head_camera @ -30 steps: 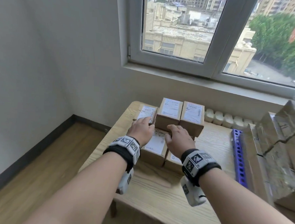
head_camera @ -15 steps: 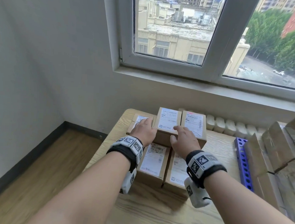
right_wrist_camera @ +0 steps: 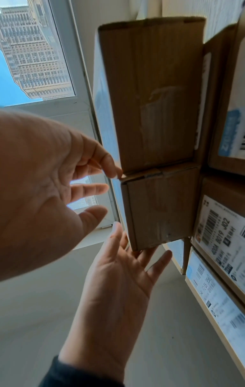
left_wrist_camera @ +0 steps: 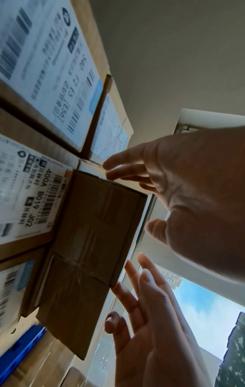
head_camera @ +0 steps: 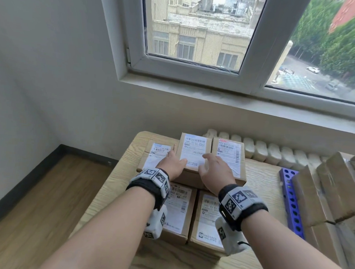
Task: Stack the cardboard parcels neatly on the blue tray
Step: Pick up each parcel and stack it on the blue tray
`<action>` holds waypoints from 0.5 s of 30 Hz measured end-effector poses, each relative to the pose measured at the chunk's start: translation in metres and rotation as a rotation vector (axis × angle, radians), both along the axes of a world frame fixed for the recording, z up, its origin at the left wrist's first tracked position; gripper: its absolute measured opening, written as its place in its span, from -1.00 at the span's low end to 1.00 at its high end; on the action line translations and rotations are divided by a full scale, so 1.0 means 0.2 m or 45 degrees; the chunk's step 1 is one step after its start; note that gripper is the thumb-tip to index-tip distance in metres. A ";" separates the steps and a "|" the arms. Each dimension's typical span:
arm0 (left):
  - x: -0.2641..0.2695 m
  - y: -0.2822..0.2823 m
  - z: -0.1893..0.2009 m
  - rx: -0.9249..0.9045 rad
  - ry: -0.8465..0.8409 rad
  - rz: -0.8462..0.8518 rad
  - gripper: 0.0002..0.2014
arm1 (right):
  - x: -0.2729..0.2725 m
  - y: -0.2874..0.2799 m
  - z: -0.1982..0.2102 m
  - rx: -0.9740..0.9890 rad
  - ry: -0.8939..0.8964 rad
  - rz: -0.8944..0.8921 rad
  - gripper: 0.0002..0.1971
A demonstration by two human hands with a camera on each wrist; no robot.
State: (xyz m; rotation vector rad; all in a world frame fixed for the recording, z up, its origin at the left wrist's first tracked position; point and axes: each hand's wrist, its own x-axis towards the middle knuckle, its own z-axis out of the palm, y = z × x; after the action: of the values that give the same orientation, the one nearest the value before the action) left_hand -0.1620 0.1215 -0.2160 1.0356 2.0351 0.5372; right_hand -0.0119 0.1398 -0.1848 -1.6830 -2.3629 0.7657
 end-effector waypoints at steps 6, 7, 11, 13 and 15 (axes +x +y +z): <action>-0.04 0.04 -0.07 -0.020 -0.221 0.050 -0.29 | -0.02 0.03 -0.01 -0.011 0.092 -0.054 -0.52; -0.05 0.04 -0.06 -0.021 -0.245 0.048 -0.36 | -0.02 0.03 -0.01 -0.013 0.101 -0.060 -0.52; -0.07 0.02 -0.03 0.001 -0.319 0.121 -0.60 | -0.04 0.03 -0.02 -0.019 0.146 -0.059 -0.52; -0.08 0.02 -0.03 0.036 -0.359 0.173 -0.73 | -0.05 0.02 -0.02 -0.017 0.182 -0.059 -0.51; -0.11 0.00 -0.03 0.062 -0.375 0.202 -0.80 | -0.06 0.01 -0.01 -0.018 0.230 -0.071 -0.50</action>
State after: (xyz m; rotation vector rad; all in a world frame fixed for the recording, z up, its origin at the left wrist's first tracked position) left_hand -0.1833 0.1211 -0.2212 0.7750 1.8563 0.7781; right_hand -0.0230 0.1422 -0.1873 -1.6041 -2.1854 0.8860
